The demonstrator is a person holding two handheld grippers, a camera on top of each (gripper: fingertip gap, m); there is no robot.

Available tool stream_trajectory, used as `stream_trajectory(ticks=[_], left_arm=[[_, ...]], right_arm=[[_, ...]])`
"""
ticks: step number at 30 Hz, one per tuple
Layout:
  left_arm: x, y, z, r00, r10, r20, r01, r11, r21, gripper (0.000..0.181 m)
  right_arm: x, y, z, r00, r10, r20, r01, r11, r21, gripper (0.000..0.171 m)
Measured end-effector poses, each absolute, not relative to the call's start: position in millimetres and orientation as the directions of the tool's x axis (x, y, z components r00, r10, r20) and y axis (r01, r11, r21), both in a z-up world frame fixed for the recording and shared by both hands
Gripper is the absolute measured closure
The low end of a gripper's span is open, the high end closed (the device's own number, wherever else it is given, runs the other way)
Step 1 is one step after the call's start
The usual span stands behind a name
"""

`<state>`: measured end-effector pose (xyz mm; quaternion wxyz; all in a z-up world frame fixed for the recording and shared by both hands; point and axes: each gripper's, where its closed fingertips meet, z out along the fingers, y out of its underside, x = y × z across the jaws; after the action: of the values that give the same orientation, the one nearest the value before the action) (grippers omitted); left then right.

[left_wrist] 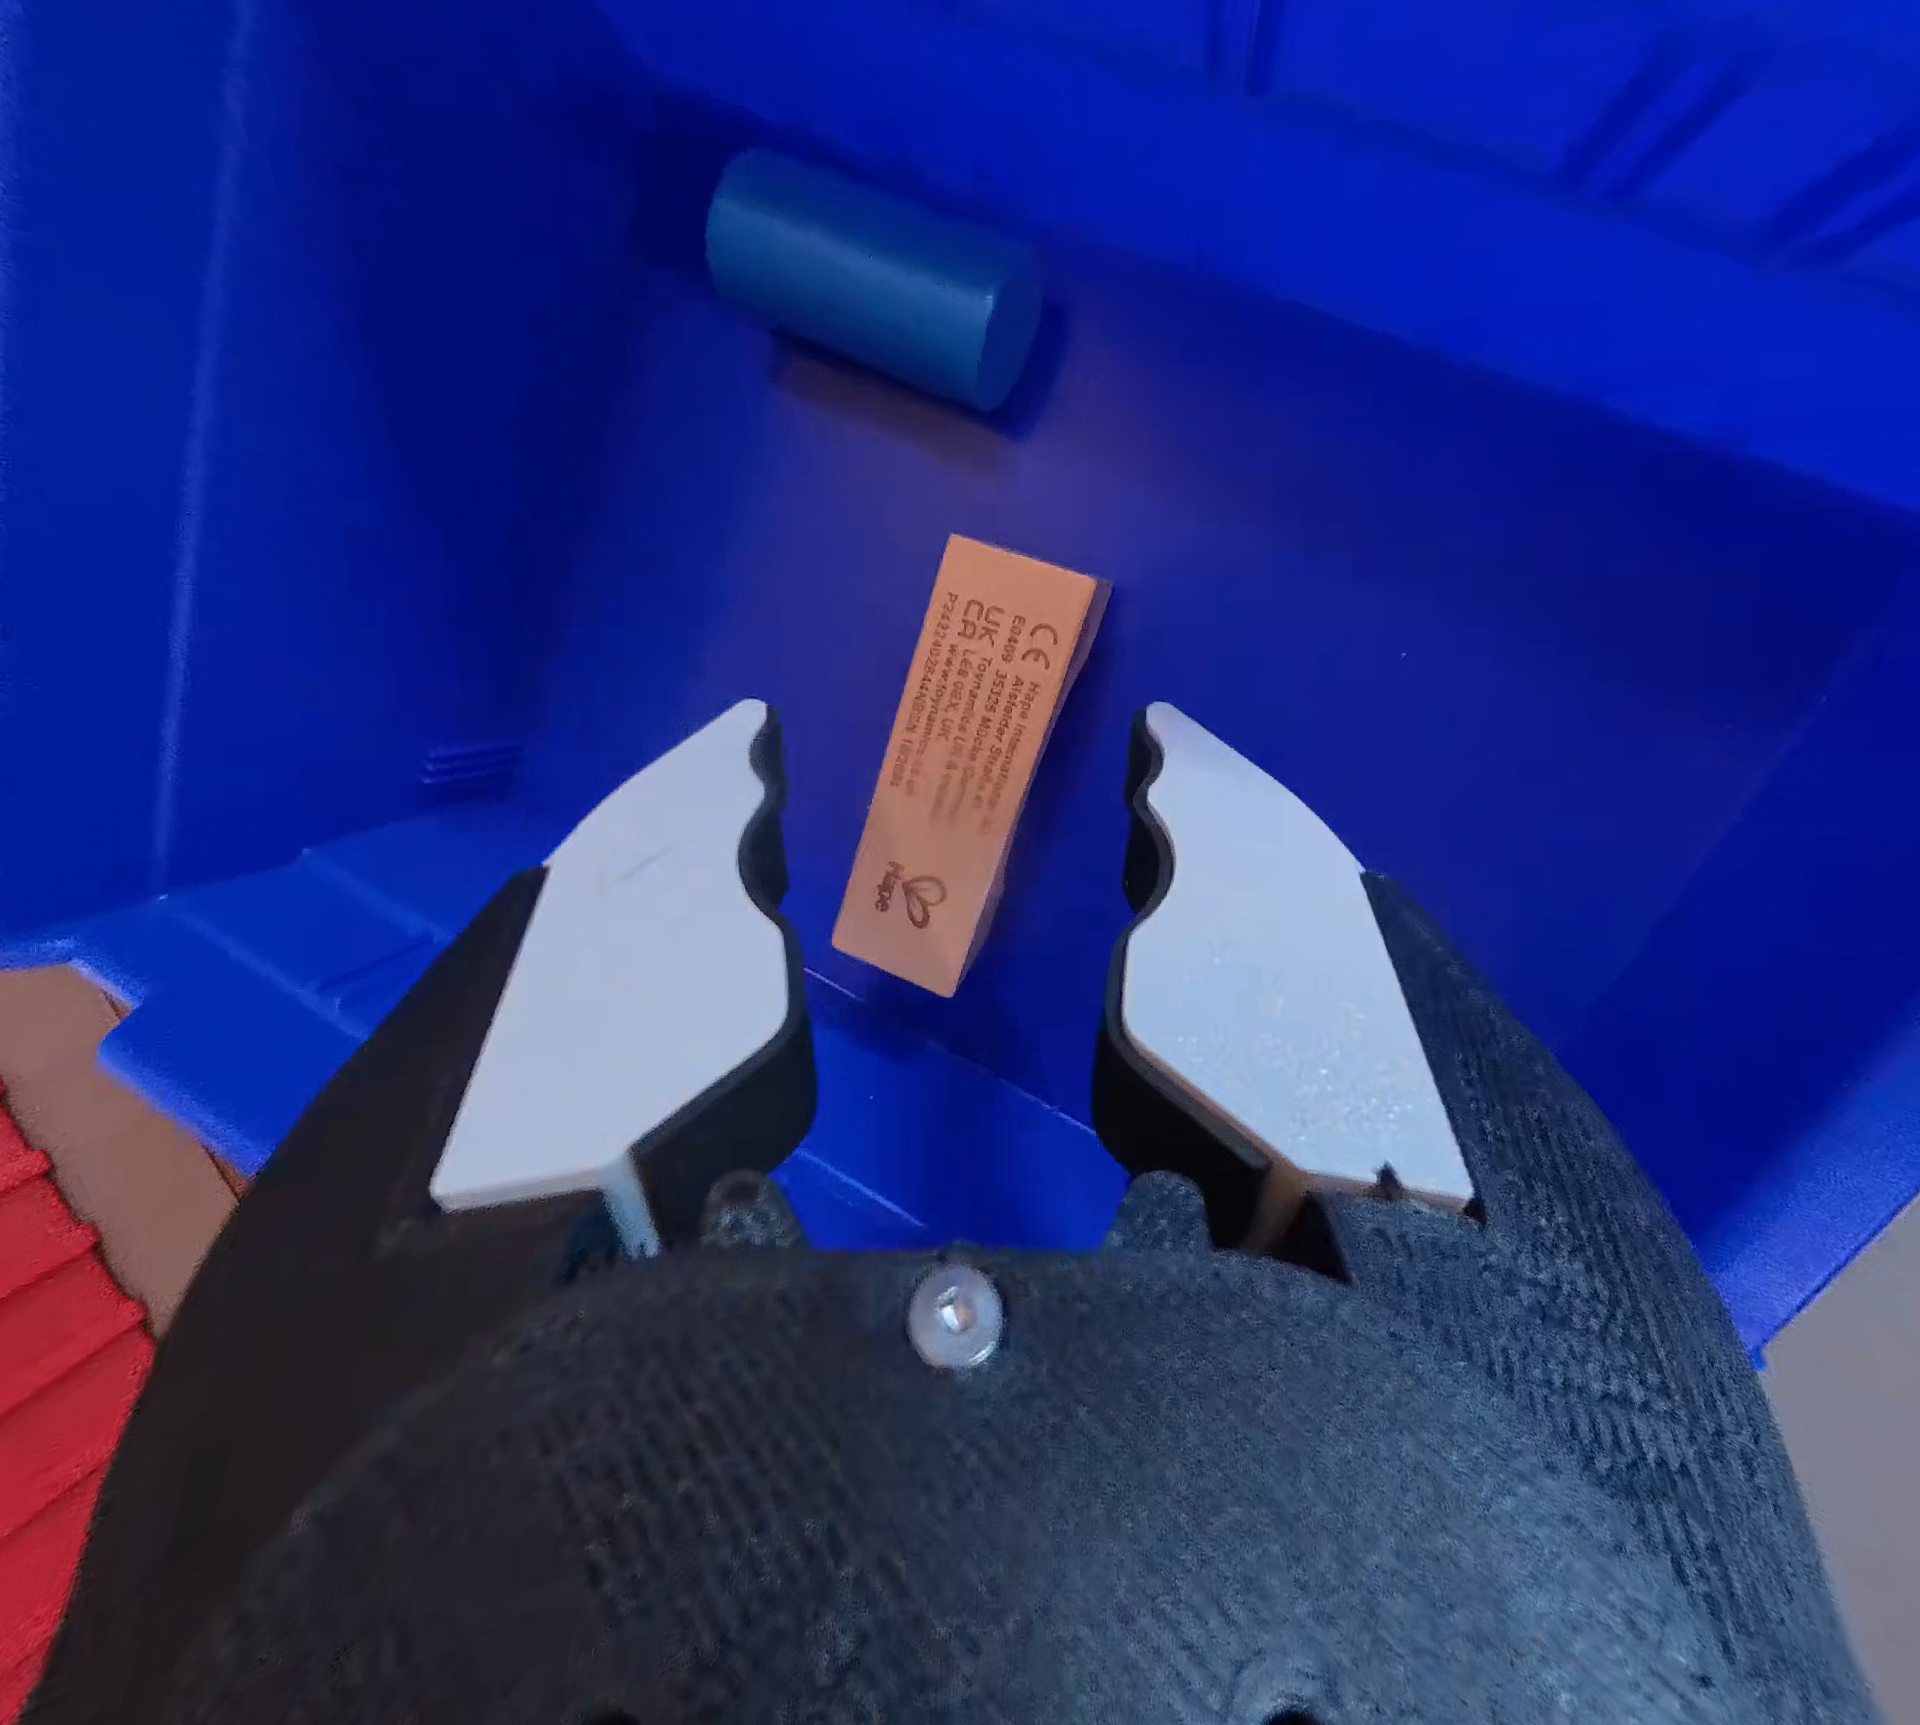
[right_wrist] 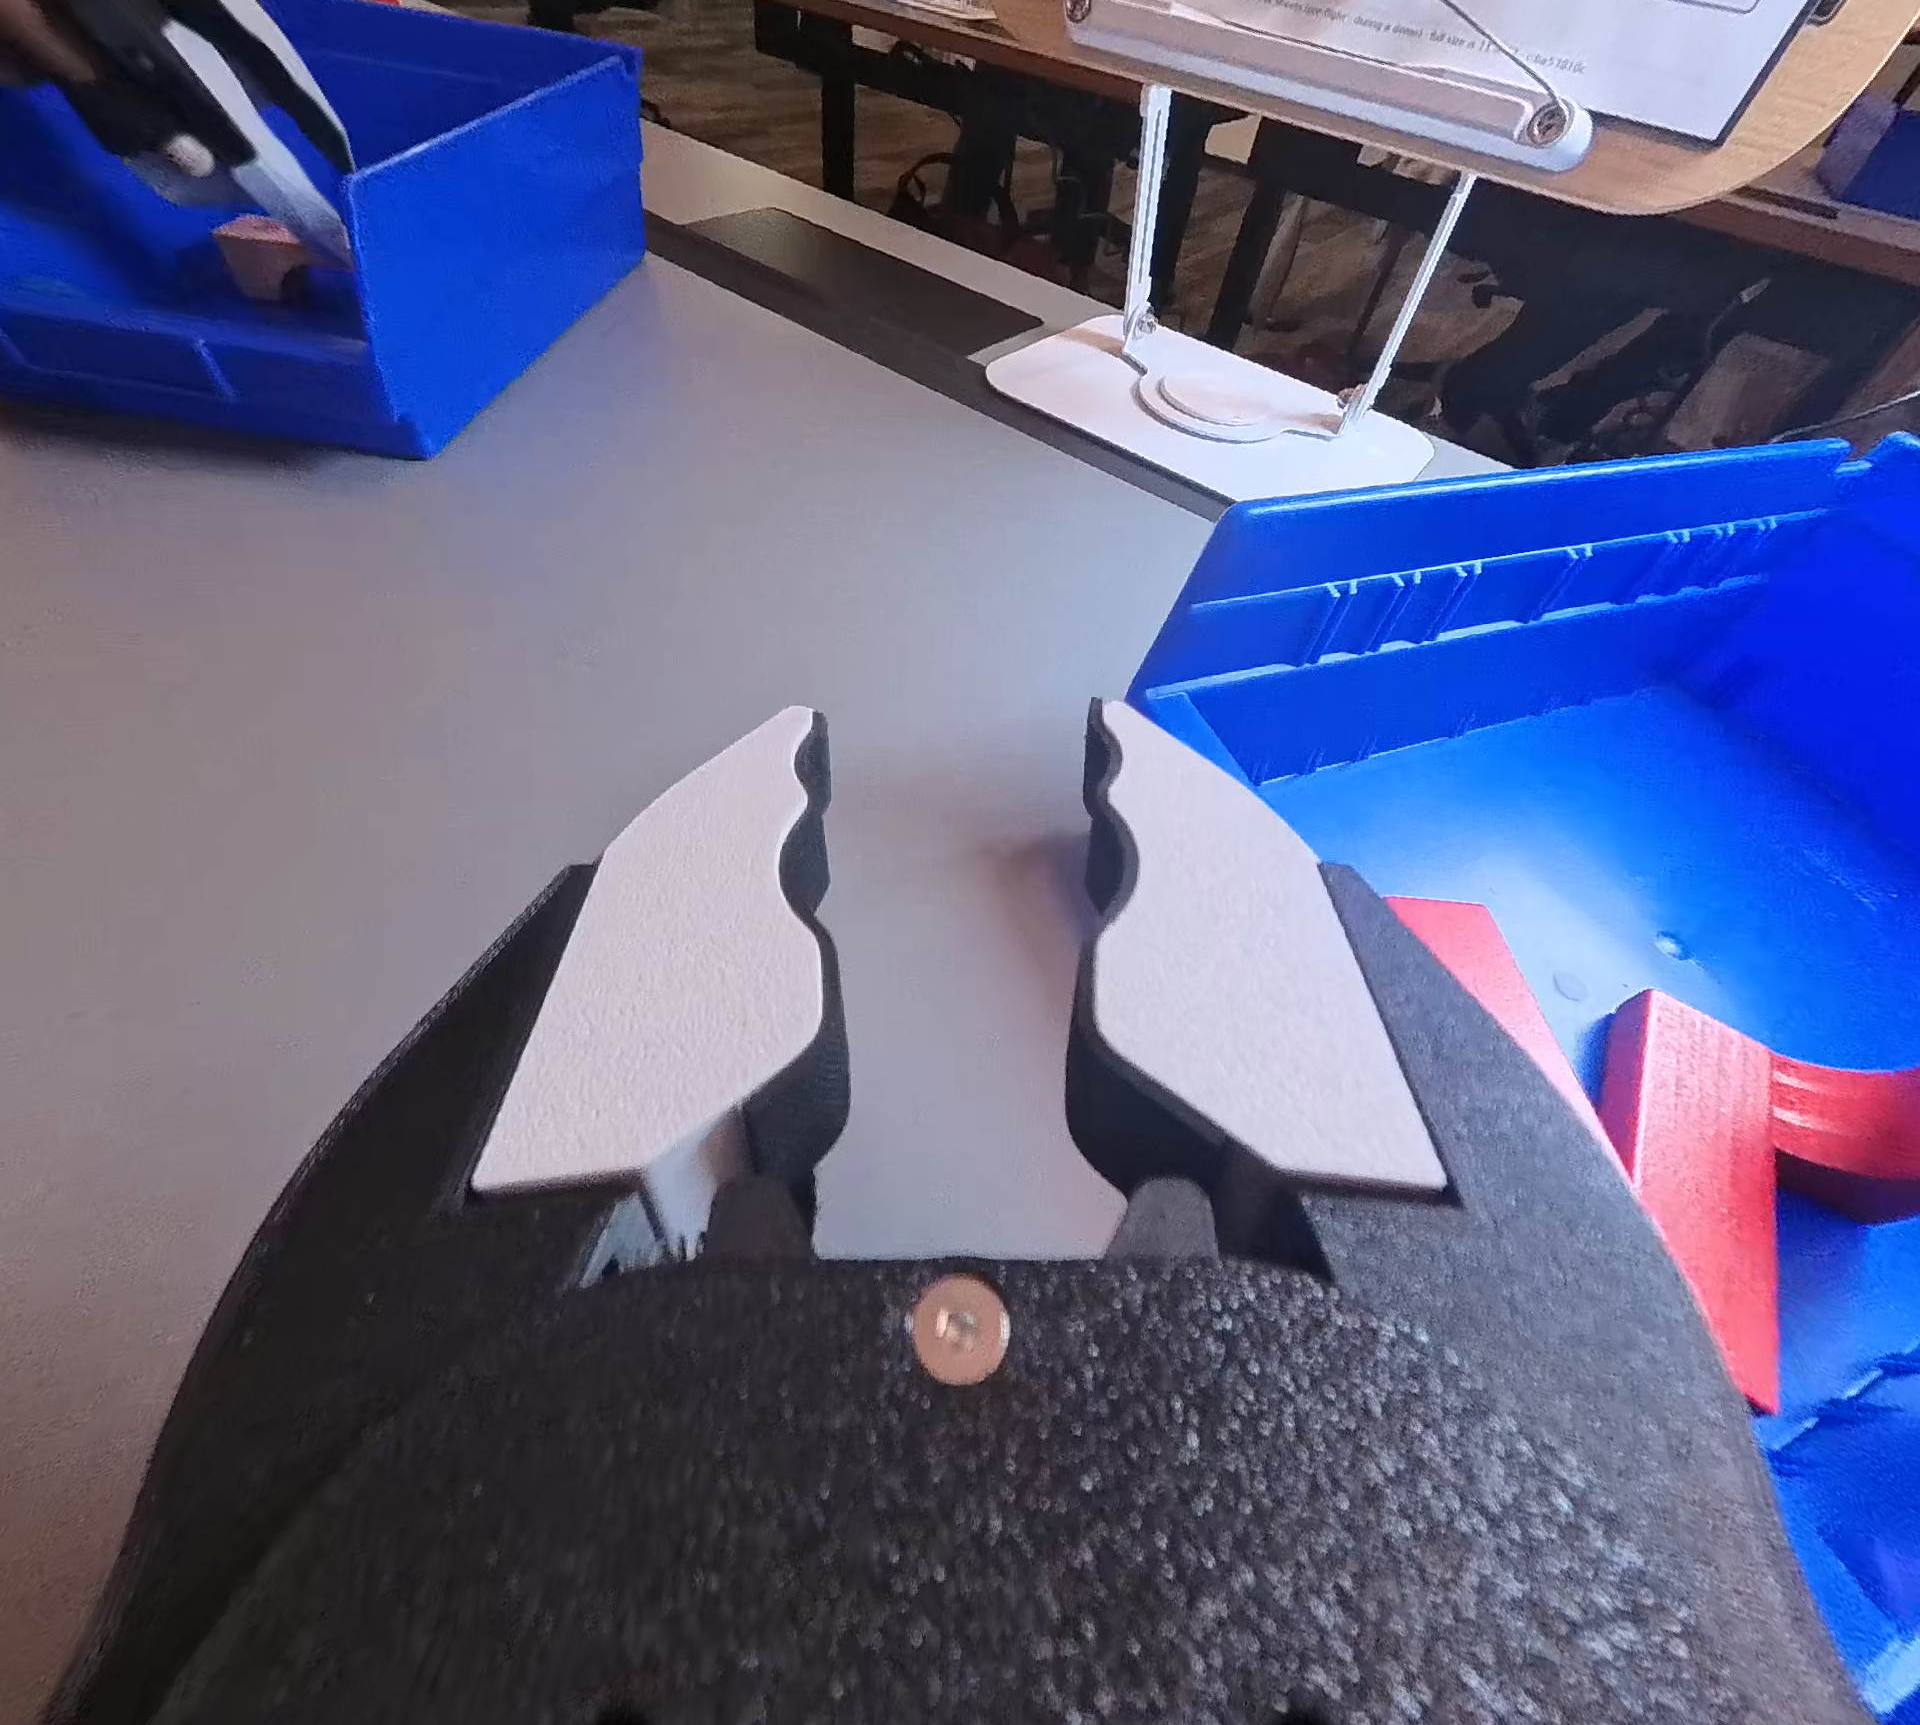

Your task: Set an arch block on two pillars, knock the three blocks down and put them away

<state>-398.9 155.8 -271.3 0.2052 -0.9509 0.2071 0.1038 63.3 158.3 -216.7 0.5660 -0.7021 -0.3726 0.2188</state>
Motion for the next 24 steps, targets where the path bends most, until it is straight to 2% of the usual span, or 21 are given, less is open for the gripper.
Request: stream_trajectory(ticks=[1, 19, 24], left_arm=[[-400, 156, -275, 0.888, -0.362, -0.282, -0.443, -0.838, -0.32, 0.114], [-387, 166, -295, 0.876, -0.411, -0.253, -0.475, -0.826, -0.303, 0.107], [-377, 158, -303, 0.906, -0.413, -0.096, -0.423, -0.863, -0.275, 0.1]], right_arm=[[63, 158, -217, 0.626, 0.771, 0.115, 0.278, -0.083, -0.957, 0.124], [69, 164, -212, 0.654, 0.749, 0.106, 0.246, -0.078, -0.966, 0.124], [68, 164, -217, 0.658, 0.747, 0.097, 0.25, -0.096, -0.963, 0.124]])
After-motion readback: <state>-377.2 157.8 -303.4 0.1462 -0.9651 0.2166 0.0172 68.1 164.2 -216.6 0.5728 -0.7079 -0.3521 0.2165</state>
